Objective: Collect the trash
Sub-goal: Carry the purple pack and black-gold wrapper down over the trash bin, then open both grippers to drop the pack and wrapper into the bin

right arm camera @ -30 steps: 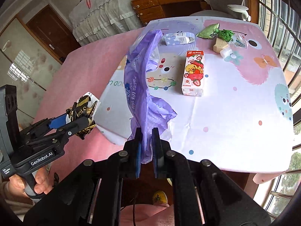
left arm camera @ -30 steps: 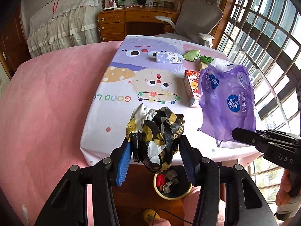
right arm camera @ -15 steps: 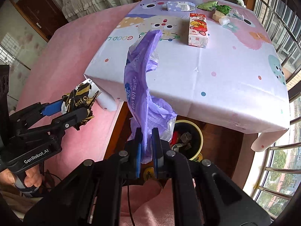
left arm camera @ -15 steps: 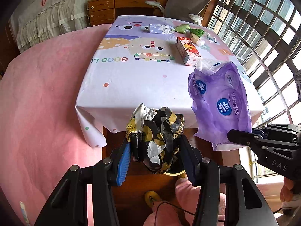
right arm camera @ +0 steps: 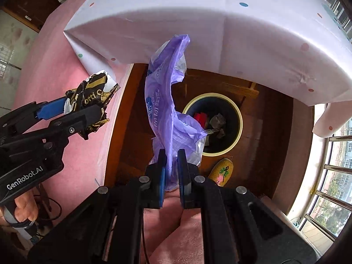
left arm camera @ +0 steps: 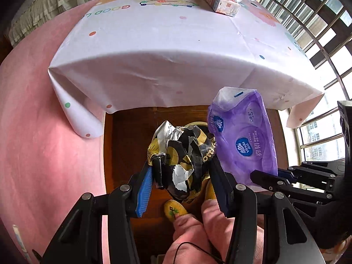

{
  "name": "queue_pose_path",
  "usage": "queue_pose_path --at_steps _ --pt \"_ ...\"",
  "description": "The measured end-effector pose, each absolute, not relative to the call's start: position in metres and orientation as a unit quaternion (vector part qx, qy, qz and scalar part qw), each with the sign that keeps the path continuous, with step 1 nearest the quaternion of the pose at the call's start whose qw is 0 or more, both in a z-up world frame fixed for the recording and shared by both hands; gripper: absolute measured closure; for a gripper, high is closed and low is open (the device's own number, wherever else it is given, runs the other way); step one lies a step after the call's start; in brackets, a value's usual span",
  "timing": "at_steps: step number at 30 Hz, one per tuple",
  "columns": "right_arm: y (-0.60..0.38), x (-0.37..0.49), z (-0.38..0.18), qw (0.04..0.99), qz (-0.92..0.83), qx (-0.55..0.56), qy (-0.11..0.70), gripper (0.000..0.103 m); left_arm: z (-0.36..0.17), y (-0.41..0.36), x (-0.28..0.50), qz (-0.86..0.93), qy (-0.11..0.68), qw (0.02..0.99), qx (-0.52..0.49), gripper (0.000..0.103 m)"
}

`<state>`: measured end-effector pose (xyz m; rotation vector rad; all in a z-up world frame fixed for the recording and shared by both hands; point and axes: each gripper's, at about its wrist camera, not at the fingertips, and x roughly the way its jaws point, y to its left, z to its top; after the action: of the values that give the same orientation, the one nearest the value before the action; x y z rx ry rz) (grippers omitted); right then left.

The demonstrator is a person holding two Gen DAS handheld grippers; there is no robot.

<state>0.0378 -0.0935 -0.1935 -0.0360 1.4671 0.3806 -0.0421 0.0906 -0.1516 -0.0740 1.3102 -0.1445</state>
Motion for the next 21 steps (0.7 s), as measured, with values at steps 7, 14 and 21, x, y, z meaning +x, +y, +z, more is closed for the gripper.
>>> queue_pose_path --at_steps 7,14,21 --pt "-0.123 0.041 -0.275 0.708 0.139 0.017 0.693 0.096 -0.225 0.058 -0.017 -0.073 0.634 0.768 -0.056 0.053" --pt "-0.165 0.059 -0.368 0.689 0.091 0.083 0.714 0.096 -0.314 0.027 0.008 -0.086 0.661 0.742 -0.065 0.053" --pt "-0.198 0.075 -0.445 0.67 0.058 0.144 0.726 0.095 -0.397 0.004 0.037 -0.088 0.681 0.722 -0.079 0.049"
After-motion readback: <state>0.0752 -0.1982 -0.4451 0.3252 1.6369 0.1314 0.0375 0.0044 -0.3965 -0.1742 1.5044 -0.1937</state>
